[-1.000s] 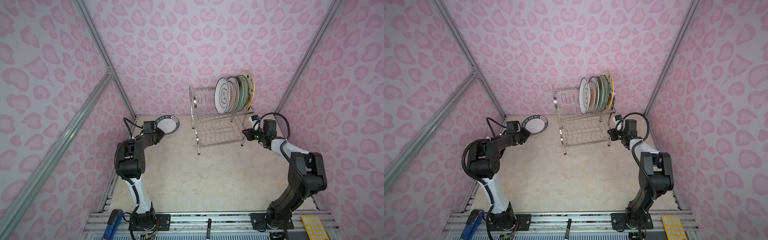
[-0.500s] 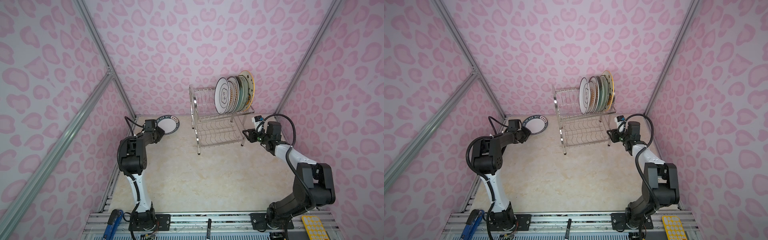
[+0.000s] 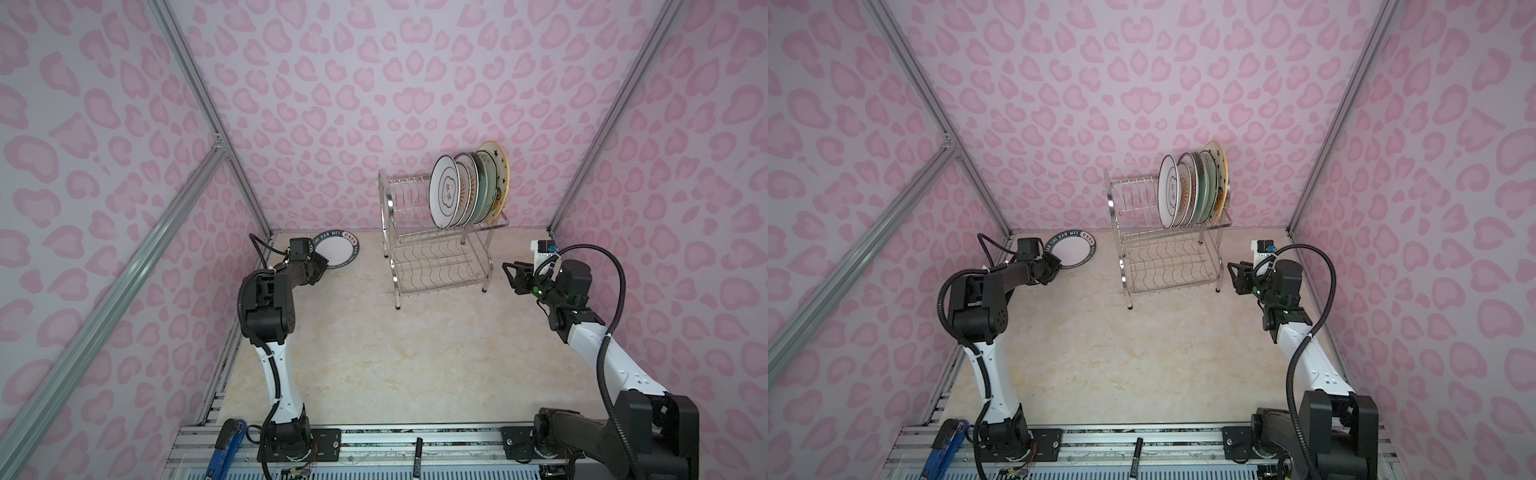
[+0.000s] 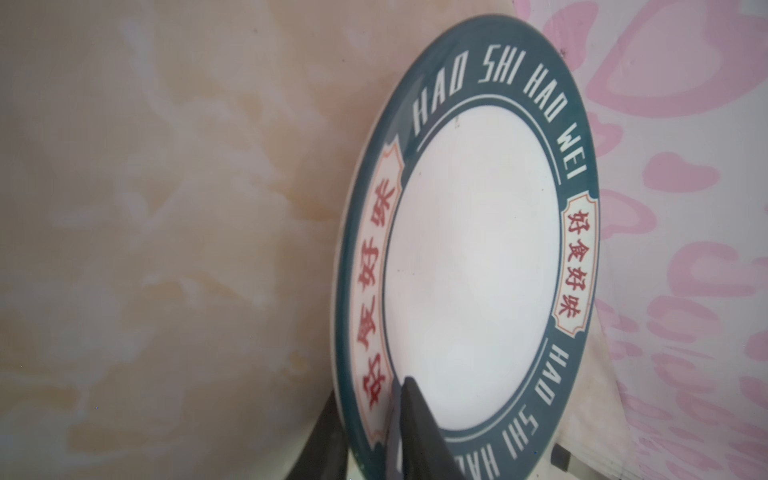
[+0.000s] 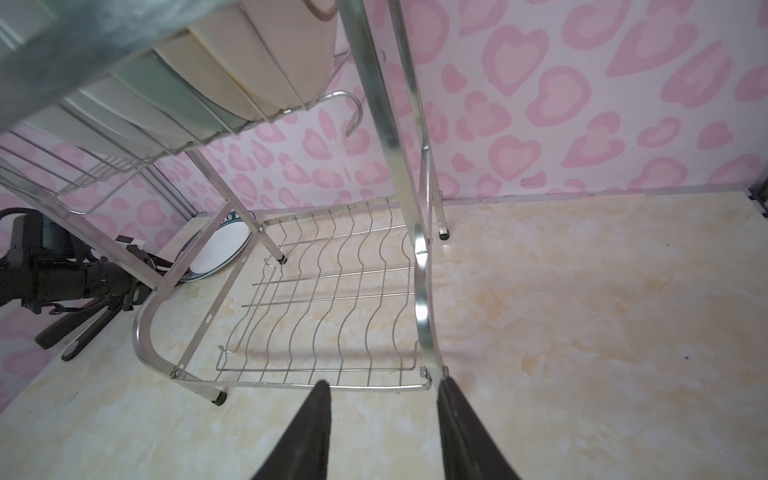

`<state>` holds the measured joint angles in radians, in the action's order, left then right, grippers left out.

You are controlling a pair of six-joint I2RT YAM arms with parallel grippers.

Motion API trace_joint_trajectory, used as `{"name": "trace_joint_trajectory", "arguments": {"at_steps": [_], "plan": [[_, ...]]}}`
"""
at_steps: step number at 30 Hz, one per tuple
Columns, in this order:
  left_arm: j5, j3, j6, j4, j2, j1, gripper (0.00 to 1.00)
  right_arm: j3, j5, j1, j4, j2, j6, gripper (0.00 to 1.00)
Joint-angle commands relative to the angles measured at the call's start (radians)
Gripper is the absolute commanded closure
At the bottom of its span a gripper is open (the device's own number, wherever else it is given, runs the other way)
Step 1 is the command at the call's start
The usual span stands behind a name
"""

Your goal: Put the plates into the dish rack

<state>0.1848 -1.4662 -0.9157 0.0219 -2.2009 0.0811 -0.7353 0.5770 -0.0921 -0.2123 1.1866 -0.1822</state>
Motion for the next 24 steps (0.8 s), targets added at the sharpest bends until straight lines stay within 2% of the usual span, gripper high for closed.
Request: {"name": "trace_joint_trajectory", "arguments": {"at_steps": [1, 6, 14, 24], "plan": [[-0.015, -0.005, 0.004, 0.058, -0.01, 0.001, 0.83, 0.017, -0.025, 0.0, -0.003, -0.044, -0.049, 0.58], [-0.018, -0.004, 0.017, 0.069, 0.001, 0.002, 0.97, 0.015, -0.036, 0.0, 0.023, -0.101, -0.053, 0.58], [-0.012, 0.035, 0.028, 0.058, 0.04, 0.002, 0.97, -0.001, -0.055, 0.001, 0.054, -0.112, -0.065, 0.6], [0.002, 0.143, 0.052, 0.029, 0.162, 0.001, 0.97, -0.01, -0.094, 0.023, 0.086, -0.143, -0.078, 0.61]]}}
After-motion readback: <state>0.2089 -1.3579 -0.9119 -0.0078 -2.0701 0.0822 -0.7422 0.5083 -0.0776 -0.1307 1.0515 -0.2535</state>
